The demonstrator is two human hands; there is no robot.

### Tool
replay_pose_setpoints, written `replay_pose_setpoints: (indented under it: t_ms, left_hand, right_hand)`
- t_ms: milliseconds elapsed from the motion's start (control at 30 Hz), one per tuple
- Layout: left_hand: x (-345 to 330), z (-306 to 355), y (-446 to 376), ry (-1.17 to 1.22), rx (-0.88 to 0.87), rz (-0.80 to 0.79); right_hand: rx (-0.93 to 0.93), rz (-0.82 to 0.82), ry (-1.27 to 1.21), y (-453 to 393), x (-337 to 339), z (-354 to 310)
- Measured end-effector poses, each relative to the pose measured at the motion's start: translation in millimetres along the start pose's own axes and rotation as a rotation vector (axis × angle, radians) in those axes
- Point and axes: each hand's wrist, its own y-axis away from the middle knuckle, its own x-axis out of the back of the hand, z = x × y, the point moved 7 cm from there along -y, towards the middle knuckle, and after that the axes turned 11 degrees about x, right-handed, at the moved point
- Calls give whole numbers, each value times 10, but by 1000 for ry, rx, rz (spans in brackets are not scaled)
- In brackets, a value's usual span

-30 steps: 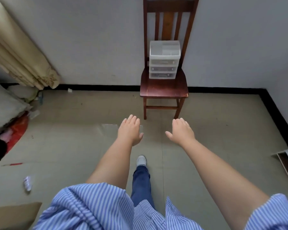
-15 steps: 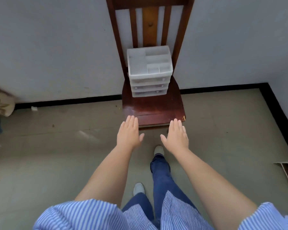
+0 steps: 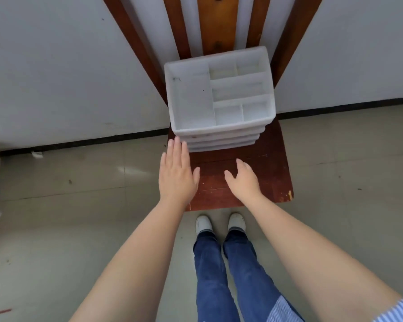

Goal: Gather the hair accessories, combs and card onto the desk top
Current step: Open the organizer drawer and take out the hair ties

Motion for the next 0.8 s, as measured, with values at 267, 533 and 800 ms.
replay_pose_setpoints:
  t_ms: [267, 533, 800]
  left_hand:
    - [-34, -62, -431, -46, -170, -5]
    - [51, -49, -421, 4, -216, -38]
    - [90, -7, -425, 44, -164, -101]
  right_hand:
    - [-157, 398, -820, -544, 50, -261]
    - [-396, 400, -1708, -579, -49, -444]
    - [-387, 235, -1594, -27, -178, -15]
